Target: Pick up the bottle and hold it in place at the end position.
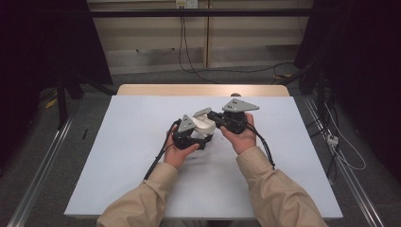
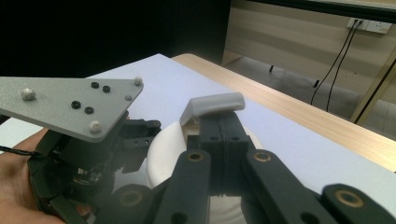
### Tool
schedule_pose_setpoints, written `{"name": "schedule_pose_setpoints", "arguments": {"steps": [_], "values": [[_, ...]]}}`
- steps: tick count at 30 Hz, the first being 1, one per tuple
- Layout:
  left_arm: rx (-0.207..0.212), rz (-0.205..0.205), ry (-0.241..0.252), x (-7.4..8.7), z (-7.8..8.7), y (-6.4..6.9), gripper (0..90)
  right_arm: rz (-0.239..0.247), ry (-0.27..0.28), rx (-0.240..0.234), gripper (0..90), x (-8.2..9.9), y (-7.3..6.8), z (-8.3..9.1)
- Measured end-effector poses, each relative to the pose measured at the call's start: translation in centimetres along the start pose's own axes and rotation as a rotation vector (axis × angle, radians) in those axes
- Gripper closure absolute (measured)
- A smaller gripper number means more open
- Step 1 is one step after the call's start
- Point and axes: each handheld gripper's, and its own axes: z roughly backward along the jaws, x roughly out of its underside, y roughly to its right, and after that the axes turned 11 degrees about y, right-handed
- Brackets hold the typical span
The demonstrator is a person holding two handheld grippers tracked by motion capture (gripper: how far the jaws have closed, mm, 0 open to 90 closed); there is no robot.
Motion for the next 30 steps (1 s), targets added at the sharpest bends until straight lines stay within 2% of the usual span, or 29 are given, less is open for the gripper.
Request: {"name": "schedule_pose_setpoints", "arguments": {"steps": [30], "values": [[-0.001, -0.002, 0.000, 0.0, 0.0, -0.1, 18.8, 0.014, 0.013, -0.022, 90.0, -0.9, -0.4, -1.6]]}}
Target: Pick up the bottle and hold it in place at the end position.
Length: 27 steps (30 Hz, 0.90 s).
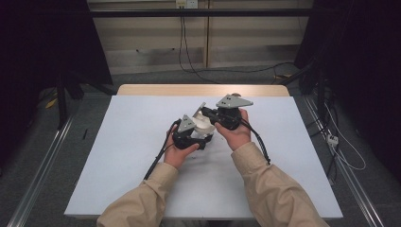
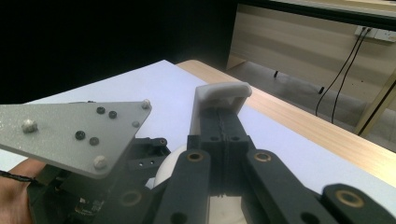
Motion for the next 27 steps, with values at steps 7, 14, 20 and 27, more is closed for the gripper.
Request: {"name": "schedule_pose_setpoints", "arguments": {"steps": [7, 14, 20, 27], "values": [[0.000, -0.003, -0.001, 0.0, 0.0, 0.0, 18.8, 0.003, 0.002, -0.004, 90.0, -0.2, -0.1, -0.4], [0.000, -0.002, -0.001, 0.0, 0.0, 0.0, 18.8, 0.007, 0.002, -0.009, 90.0, -0.3, -0.2, -0.7], [-0.001, -0.001, -0.001, 0.0, 0.0, 0.0, 18.8, 0.012, 0.003, -0.012, 90.0, -0.5, -0.2, -1.0], [-0.001, -0.002, 0.000, 0.0, 0.0, 0.0, 18.8, 0.010, 0.004, -0.017, 90.0, -0.4, -0.2, -1.3]]}}
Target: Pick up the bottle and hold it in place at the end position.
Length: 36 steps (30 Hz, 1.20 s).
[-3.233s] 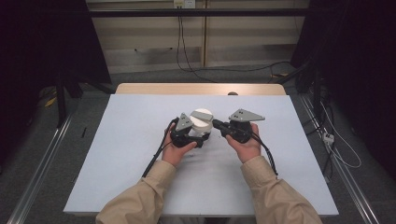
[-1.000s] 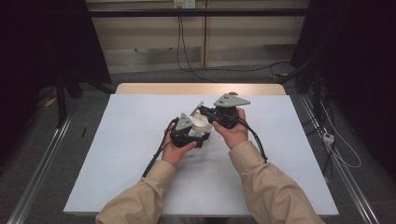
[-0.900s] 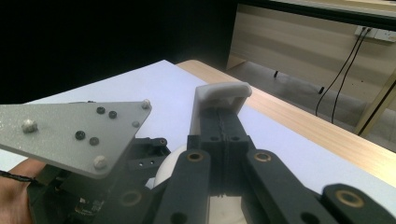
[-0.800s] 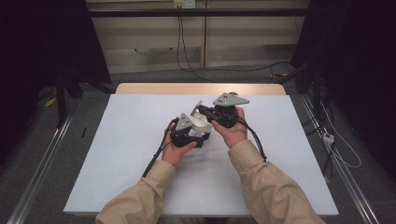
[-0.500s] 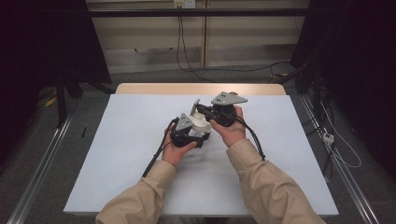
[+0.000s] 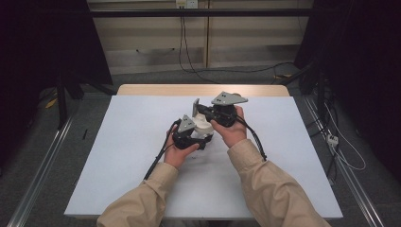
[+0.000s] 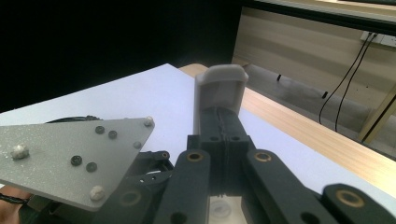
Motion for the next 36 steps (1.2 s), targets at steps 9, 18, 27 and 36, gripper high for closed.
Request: {"name": "schedule_pose_setpoints", "arguments": {"steps": [9, 18, 27, 36], "values": [[-0.005, -0.005, -0.001, 0.0, 0.0, 0.0, 18.9, 0.000, -0.002, -0.006, 90.0, 0.1, 0.0, -0.3], [-0.005, -0.005, -0.003, 0.0, 0.0, 0.0, 18.9, 0.000, -0.006, -0.013, 90.0, 0.1, -0.2, -0.7], [-0.005, -0.005, -0.004, 0.0, 0.0, 0.0, 18.8, 0.002, -0.009, -0.021, 90.0, 0.1, -0.3, -1.0], [-0.005, -0.005, -0.004, 0.0, 0.0, 0.0, 18.9, 0.010, -0.021, -0.029, 90.0, 0.3, -0.5, -1.4]]}}
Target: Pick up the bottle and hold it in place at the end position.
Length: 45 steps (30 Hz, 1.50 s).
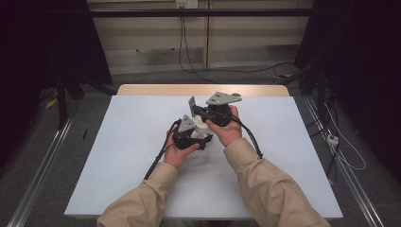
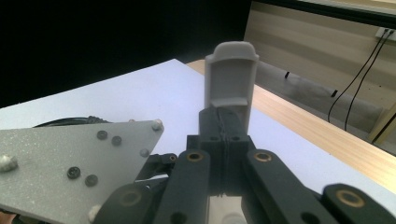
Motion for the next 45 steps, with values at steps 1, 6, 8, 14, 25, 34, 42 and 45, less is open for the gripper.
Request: {"name": "schedule_pose_setpoints", "arguments": {"steps": [1, 6, 8, 14, 25, 34, 42, 45], "values": [[0.000, 0.000, 0.000, 0.0, 0.0, 0.0, 18.8, 0.004, 0.001, 0.002, 90.0, 0.0, 0.0, -0.1], [0.000, -0.001, -0.001, 0.0, 0.0, 0.0, 18.9, 0.003, -0.001, 0.002, 90.0, 0.0, 0.0, -0.3], [0.001, 0.000, -0.001, 0.0, 0.0, 0.0, 18.9, 0.004, -0.001, 0.002, 90.0, 0.0, 0.0, -0.3], [0.000, -0.001, -0.001, 0.0, 0.0, 0.0, 18.9, -0.002, 0.000, -0.001, 90.0, 0.1, 0.0, -0.5], [-0.001, -0.002, -0.001, 0.0, 0.0, 0.0, 18.9, -0.004, -0.006, -0.002, 90.0, 0.3, -0.1, -0.8], [-0.001, -0.002, -0.003, 0.0, 0.0, 0.0, 18.9, -0.001, -0.009, 0.000, 90.0, 0.4, 0.0, -0.9], [0.001, -0.001, -0.005, 0.0, 0.0, 0.0, 18.9, 0.001, -0.018, 0.000, 90.0, 0.5, -0.1, -1.1], [-0.001, -0.002, -0.005, 0.0, 0.0, 0.0, 18.9, 0.001, -0.021, -0.003, 90.0, 0.5, -0.1, -1.0]]}}
